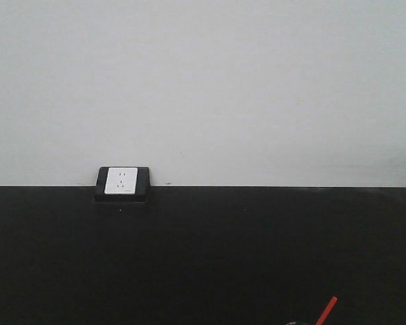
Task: Grab beaker from right and move to left
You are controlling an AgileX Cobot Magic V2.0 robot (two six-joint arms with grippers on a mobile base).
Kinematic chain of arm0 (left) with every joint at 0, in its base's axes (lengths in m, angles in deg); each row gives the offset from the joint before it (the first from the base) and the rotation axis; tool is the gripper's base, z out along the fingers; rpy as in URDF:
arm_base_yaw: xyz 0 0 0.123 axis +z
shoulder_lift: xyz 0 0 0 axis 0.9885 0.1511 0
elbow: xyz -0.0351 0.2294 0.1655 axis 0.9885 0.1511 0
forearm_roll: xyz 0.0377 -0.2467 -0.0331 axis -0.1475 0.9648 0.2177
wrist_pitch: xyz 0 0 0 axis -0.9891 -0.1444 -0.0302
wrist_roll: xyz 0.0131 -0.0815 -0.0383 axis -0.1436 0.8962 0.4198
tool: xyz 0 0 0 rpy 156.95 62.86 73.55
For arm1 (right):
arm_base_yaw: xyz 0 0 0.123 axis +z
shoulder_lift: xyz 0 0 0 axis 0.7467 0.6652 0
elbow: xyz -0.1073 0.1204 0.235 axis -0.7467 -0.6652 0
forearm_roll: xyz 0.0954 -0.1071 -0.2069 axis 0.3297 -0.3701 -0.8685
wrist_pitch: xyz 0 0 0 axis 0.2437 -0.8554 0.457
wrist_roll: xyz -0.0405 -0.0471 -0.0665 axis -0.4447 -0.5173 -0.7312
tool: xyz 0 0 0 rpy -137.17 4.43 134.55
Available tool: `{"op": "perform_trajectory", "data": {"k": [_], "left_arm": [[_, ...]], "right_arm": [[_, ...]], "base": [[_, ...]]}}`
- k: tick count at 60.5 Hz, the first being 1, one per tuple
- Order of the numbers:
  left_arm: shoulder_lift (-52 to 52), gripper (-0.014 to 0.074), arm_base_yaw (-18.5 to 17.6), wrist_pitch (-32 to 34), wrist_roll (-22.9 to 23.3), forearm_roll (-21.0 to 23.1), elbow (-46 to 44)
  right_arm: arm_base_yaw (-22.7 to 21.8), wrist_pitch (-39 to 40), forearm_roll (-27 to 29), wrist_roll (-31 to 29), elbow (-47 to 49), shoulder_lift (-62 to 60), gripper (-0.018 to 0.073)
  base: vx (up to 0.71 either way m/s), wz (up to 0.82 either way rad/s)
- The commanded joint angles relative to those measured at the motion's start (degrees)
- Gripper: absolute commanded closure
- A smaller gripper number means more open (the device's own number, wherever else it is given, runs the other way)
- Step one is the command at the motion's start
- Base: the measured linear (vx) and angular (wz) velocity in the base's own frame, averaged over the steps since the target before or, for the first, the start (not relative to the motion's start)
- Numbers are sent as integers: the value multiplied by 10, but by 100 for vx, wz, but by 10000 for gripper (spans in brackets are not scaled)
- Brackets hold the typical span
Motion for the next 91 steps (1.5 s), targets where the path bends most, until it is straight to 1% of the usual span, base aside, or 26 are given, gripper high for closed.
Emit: {"op": "perform_trajectory", "data": {"k": [1,8,13,19,24,28,32,33,39,44,48,51,53,56,59,64,69,76,84,91], "left_arm": [[-4,603,-4,44,1,0,11],[-4,603,-4,44,1,0,11],[-4,603,-4,44,1,0,11],[-4,603,-4,44,1,0,11],[-4,603,-4,44,1,0,11],[-4,603,-4,44,1,0,11],[-4,603,-4,44,1,0,11],[-4,603,-4,44,1,0,11],[-4,603,-4,44,1,0,11],[-4,603,-4,44,1,0,11],[-4,603,-4,44,1,0,11],[-4,603,-4,44,1,0,11],[-4,603,-4,44,1,0,11],[-4,603,-4,44,1,0,11],[-4,603,-4,44,1,0,11],[-4,603,-4,44,1,0,11],[-4,603,-4,44,1,0,11],[-4,603,-4,44,1,0,11],[-4,603,-4,44,1,0,11],[-4,603,-4,44,1,0,11]], "right_arm": [[-4,51,5,-1,21,5,-109],[-4,51,5,-1,21,5,-172],[-4,51,7,4,21,4,-169],[-2,51,13,43,21,4,-160],[-2,63,-1,51,13,8,-145],[-2,105,-21,52,-10,14,-127],[-2,174,-45,58,-45,27,-107],[-2,200,-52,64,-61,32,-102],[-2,288,-80,103,-136,63,-69],[-2,333,-114,122,-194,98,-39],[-2,374,-149,122,-229,134,-20],[-2,397,-169,123,-243,160,-11],[-2,397,-198,128,-240,182,-6],[-2,428,-222,127,-237,213,-1],[-2,464,-228,120,-237,239,1],[-2,519,-222,101,-237,294,1],[-2,562,-210,67,-237,359,1],[-2,647,-202,32,-235,473,1],[-2,646,-213,16,-201,586,1],[-2,646,-246,17,-162,652,1]], "base": [[0,0],[0,0],[0,0],[0,0],[0,0],[0,0],[0,0],[0,0],[0,0],[0,0],[0,0],[0,0],[0,0],[0,0],[0,0],[0,0],[0,0],[0,0],[0,0],[0,0]]}}
